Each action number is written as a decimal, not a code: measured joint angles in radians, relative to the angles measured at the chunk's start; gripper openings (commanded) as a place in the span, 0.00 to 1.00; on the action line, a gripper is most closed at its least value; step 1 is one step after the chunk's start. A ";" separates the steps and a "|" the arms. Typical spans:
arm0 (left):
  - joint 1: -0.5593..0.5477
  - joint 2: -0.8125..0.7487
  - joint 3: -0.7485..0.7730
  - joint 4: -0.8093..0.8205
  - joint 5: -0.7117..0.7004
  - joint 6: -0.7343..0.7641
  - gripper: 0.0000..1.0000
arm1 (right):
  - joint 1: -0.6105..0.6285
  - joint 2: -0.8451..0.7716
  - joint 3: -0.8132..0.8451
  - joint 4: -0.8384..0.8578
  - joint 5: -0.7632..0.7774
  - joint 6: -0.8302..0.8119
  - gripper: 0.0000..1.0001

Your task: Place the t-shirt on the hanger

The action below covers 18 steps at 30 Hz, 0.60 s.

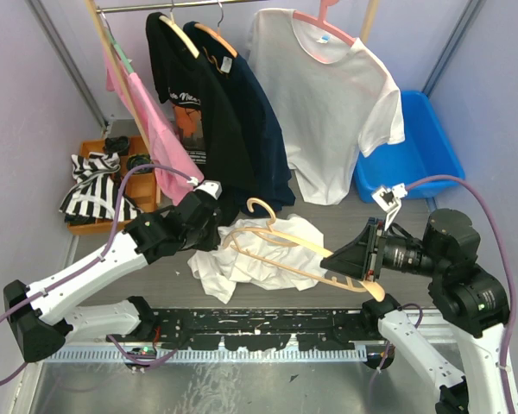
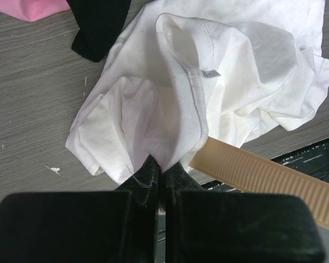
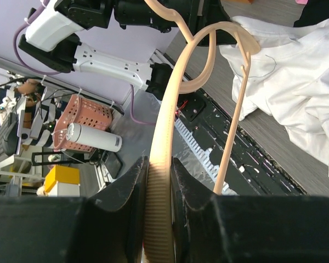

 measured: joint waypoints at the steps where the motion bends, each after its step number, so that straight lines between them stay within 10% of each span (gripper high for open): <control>1: 0.000 0.000 0.000 -0.001 0.000 0.001 0.00 | 0.000 0.000 -0.010 0.009 -0.002 0.002 0.01; 18: 0.000 -0.045 0.045 -0.062 -0.008 0.027 0.00 | 0.000 0.112 0.075 0.066 -0.004 -0.009 0.01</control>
